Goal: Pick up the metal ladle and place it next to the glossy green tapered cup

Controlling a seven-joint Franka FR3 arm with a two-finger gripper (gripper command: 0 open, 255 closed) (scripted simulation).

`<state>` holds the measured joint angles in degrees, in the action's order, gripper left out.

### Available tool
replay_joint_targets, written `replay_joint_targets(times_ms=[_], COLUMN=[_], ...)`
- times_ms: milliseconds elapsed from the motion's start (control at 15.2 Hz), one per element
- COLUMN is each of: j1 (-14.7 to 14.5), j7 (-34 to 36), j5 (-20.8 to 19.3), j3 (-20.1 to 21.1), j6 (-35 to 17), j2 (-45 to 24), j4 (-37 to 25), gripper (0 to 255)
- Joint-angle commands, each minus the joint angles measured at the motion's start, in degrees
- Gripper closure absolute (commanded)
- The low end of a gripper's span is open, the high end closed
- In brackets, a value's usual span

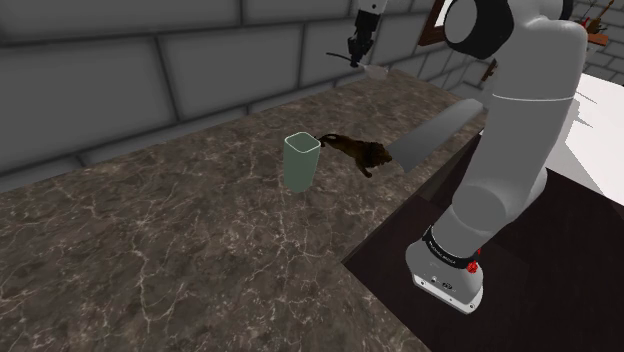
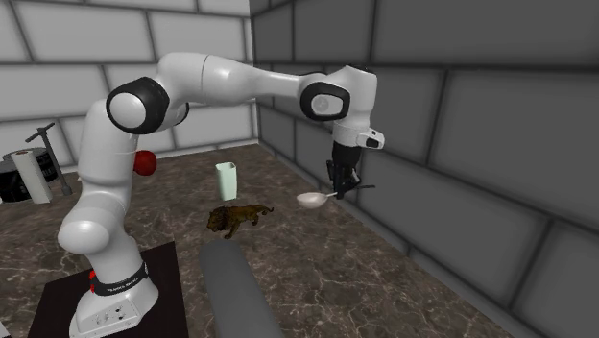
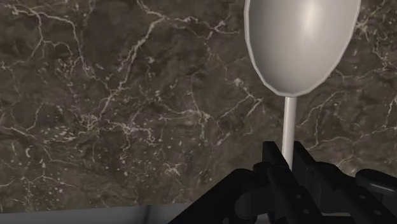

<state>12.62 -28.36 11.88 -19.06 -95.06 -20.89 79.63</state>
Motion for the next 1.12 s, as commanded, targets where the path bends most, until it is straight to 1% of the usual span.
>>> replay_joint_targets(times_ms=[0,528,792,1056], j1=[-0.02,0.83,-3.53,-6.46], j7=[0.26,0.81,4.05,8.16], j5=[-0.14,0.18,-3.06,-5.78], j3=[-0.03,-0.10,0.39,1.88], j6=[1.47,7.98,2.99,-0.19], j2=[0.39,-0.79,10.08,19.47], j4=[-1.09,-8.80,6.22,17.87], gripper=[255,255,255,255])
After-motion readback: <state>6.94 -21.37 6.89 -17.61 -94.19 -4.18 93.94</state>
